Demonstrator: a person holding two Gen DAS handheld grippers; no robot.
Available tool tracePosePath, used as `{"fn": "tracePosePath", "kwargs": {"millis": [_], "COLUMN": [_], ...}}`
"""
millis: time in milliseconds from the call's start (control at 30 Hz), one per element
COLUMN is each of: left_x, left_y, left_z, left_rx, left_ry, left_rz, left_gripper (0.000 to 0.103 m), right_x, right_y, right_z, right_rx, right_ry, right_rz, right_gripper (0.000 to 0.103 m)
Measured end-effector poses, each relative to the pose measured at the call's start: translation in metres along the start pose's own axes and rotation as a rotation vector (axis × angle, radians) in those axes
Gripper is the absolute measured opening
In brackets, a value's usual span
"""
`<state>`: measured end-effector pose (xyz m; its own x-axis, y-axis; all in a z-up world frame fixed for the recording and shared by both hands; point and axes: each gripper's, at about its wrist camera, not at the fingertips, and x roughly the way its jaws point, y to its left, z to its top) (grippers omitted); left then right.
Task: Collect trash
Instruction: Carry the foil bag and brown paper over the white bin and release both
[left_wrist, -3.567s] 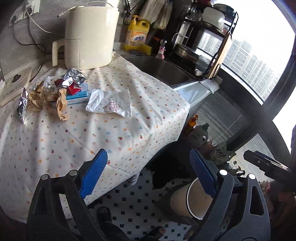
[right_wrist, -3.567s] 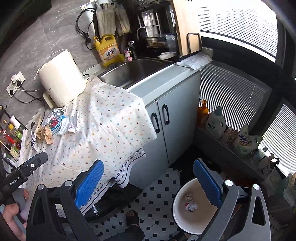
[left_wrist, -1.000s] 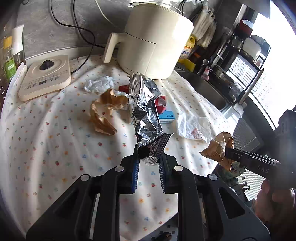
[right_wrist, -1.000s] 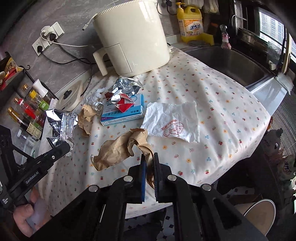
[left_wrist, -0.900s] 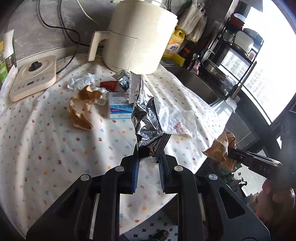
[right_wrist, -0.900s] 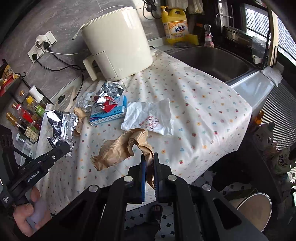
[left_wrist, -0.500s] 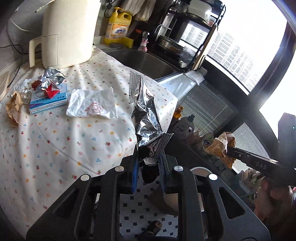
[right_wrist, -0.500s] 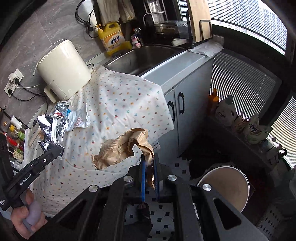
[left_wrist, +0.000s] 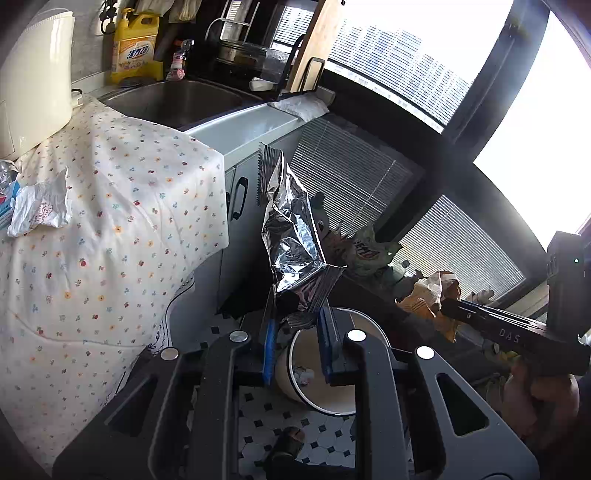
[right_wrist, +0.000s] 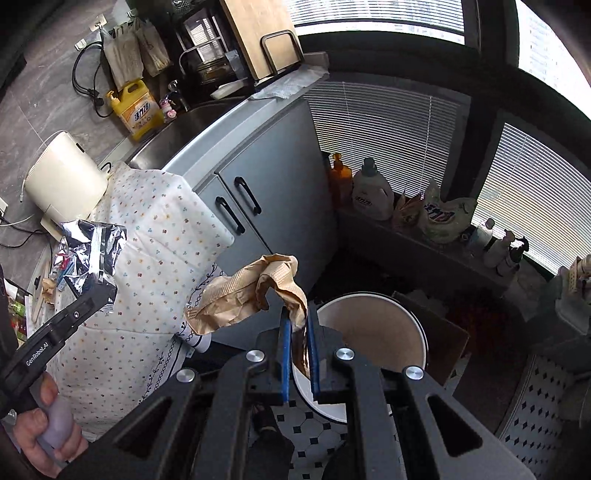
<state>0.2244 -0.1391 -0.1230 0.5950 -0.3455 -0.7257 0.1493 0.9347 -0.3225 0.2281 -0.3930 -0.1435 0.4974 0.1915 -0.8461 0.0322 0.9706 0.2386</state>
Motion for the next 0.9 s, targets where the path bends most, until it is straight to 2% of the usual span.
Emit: {"fn": "tracePosePath", "kwargs": {"millis": [300, 367, 433, 500, 700, 900], "left_x": [0.03, 0.035, 0.04, 0.046, 0.066, 0.09], "left_y": [-0.045, -0.051, -0.056, -0.063, -0.08, -0.102], "left_z": [-0.016, -0.018, -0.021, -0.025, -0.034, -0.04], "left_rx": [0.045, 0.047, 0.045, 0.05, 0.088, 0.145], "left_ry": [0.044, 0.052, 0.064, 0.083, 0.147, 0.22], "left_rz": [-0.033, -0.037, -0.043, -0.046, -0.068, -0.118], "left_gripper": [0.019, 0.019, 0.019, 0.019, 0.019, 0.02], "right_x": [0.007, 0.011, 0.014, 0.015, 0.011, -0.012], "right_y": [-0.049, -0.057, -0.066, -0.075, -0.1, -0.119], "right_z": [-0.015, -0.018, -0.022, -0.025, -0.031, -0.035], "right_rx": [0.045, 0.044, 0.05, 0.056, 0.107, 0.162], "right_ry": [-0.001, 0.015, 0.025, 0.029, 0.035, -0.002], "right_rz": [-0.022, -0.019, -0.018, -0.021, -0.04, -0.075], "right_gripper": [0.011, 0.02, 0.046, 0.054, 0.054, 0.055]}}
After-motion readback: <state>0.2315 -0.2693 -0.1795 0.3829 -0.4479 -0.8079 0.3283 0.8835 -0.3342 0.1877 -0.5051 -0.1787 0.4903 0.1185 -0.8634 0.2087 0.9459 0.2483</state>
